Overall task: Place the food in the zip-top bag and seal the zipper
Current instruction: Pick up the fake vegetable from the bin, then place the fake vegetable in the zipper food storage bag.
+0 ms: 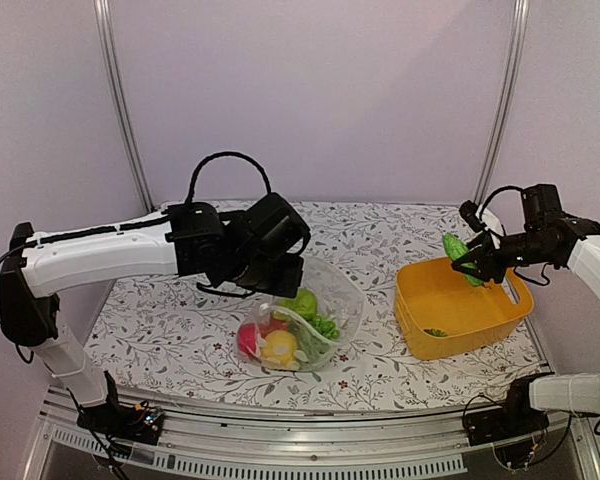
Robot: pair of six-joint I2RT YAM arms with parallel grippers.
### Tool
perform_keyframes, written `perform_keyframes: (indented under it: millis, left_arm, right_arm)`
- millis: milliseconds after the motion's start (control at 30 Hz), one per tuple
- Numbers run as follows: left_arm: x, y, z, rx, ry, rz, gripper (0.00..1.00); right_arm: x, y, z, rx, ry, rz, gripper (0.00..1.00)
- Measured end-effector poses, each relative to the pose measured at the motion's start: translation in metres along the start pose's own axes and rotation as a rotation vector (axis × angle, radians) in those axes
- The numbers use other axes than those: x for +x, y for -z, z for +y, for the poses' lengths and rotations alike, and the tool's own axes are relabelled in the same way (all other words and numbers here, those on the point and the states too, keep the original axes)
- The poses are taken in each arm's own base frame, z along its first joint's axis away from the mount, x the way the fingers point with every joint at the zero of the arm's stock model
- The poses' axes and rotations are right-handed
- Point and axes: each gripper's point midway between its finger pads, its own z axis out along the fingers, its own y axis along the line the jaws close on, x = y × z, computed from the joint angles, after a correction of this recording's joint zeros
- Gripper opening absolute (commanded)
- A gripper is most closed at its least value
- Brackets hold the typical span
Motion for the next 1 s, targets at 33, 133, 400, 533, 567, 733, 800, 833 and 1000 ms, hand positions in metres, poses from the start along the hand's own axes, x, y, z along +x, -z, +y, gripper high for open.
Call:
perform_keyframes:
  millis: [33, 133, 400, 533, 567, 733, 800, 833, 1000]
  left_arm:
    - [0.0, 0.0, 0.0, 0.002, 0.001, 0.0, 0.04]
    - [-0.001, -0.001, -0.001, 0.011, 0.006, 0.002, 0.04]
    - [-0.004, -0.002, -0.005, 0.038, 0.016, 0.002, 0.05]
    - [-0.004, -0.002, -0.007, 0.052, 0.019, 0.005, 0.05]
    - [-0.004, -0.002, -0.008, 0.056, 0.02, 0.005, 0.05]
    - [-0.005, -0.002, -0.012, 0.08, 0.026, 0.006, 0.05]
    - [-0.006, -0.002, -0.015, 0.095, 0.031, 0.004, 0.05]
    - [-0.005, -0.002, -0.016, 0.103, 0.033, 0.003, 0.05]
    - [-0.003, 0.0, -0.016, 0.132, 0.043, 0.002, 0.06]
  right_arm:
    - [-0.018, 0.003, 0.013, -0.046, 0.042, -0.044, 0.26]
    - [-0.064, 0.016, 0.048, -0.163, 0.154, -0.165, 0.27]
    - [-0.13, 0.028, 0.112, -0.413, 0.3, -0.314, 0.27]
    - [-0.14, 0.019, 0.156, -0.544, 0.369, -0.319, 0.28]
    - [-0.14, 0.016, 0.168, -0.572, 0.39, -0.313, 0.28]
    - [-0.135, -0.005, 0.214, -0.655, 0.482, -0.266, 0.28]
    - [-0.132, -0.014, 0.228, -0.67, 0.512, -0.247, 0.28]
    - [-0.131, -0.017, 0.231, -0.673, 0.521, -0.242, 0.28]
    - [-0.13, -0.03, 0.249, -0.691, 0.569, -0.239, 0.28]
